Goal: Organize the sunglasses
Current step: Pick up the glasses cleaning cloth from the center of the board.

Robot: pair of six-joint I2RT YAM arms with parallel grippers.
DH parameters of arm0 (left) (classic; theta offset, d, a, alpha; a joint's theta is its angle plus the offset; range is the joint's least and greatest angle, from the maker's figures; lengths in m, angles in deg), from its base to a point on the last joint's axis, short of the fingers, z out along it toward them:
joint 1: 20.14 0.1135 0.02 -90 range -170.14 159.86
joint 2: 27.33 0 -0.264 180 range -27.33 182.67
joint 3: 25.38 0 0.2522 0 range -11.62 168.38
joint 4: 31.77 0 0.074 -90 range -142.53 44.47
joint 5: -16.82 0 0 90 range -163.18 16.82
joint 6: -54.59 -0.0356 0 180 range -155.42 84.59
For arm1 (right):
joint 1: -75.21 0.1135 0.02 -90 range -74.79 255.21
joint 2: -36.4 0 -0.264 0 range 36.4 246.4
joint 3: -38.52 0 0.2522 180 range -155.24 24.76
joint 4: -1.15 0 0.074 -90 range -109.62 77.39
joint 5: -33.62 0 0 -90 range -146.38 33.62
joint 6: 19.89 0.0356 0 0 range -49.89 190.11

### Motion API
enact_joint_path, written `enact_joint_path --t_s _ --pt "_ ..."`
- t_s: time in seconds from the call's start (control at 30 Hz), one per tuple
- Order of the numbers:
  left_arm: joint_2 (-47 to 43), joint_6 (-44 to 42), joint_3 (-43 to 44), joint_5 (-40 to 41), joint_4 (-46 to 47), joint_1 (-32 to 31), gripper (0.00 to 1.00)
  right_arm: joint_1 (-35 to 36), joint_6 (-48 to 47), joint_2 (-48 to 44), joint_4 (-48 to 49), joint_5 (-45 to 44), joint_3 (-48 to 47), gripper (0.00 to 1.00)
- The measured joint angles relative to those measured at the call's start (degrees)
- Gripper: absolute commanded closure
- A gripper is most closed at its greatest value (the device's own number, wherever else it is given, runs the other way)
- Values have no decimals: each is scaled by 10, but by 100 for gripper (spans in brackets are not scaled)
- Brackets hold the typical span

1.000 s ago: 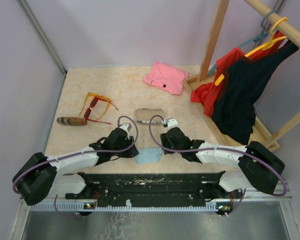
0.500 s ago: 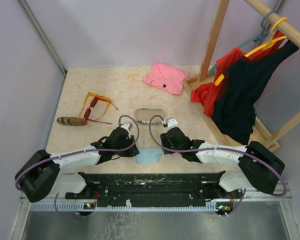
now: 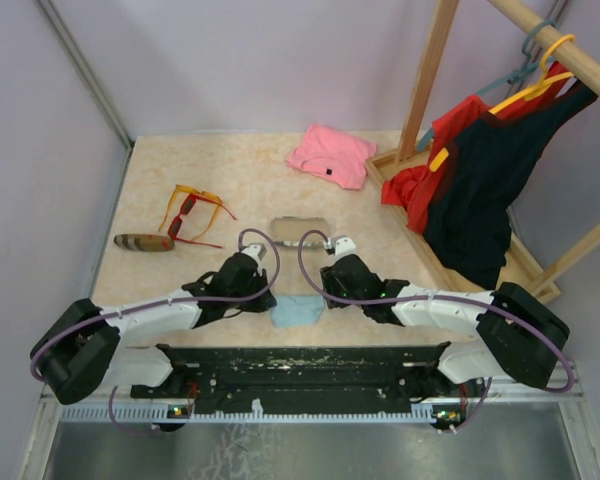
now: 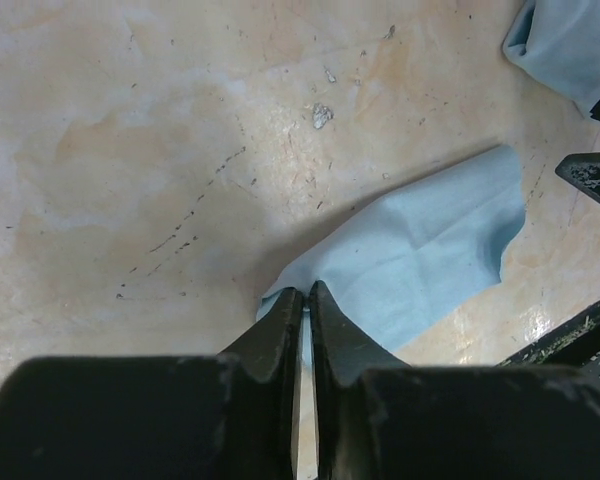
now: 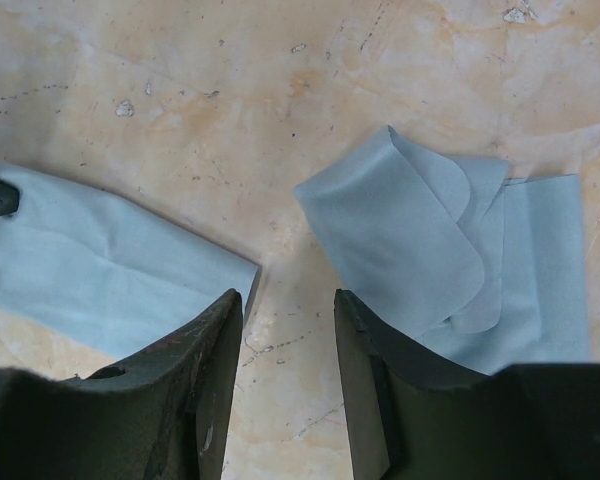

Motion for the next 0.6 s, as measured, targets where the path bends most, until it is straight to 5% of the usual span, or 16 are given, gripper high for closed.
enact_joint_path --t_s 0.6 --pt "8 -14 33 16 -5 3 95 0 0 0 0 -4 0 57"
